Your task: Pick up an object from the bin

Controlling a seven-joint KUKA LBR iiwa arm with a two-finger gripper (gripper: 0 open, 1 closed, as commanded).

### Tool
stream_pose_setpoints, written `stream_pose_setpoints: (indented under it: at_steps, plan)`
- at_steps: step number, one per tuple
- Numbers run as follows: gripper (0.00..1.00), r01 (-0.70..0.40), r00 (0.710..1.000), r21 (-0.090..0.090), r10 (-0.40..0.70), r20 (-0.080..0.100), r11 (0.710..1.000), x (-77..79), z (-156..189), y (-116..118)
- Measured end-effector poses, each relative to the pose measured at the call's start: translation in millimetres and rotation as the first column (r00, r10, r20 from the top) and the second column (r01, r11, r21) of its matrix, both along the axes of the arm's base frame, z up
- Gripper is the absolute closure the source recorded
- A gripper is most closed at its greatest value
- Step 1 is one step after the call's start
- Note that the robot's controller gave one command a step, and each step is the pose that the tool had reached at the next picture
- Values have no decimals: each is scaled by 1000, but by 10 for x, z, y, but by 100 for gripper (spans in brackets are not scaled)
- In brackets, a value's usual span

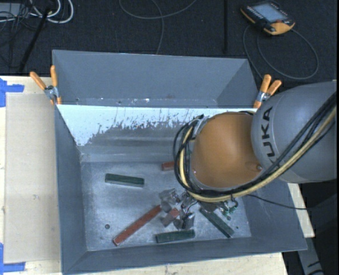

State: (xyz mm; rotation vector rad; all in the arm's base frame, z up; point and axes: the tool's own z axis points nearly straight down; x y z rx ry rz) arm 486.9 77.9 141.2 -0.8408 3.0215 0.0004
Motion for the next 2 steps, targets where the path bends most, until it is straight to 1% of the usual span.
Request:
stream_pose_setpoints:
  at_steps: [1,2]
  plan:
    - [100,-6,1000,-2,6,-22,1000,-9,-117,-150]
    - [100,29,1000,-1,-29,-8,1000,198,508,-133]
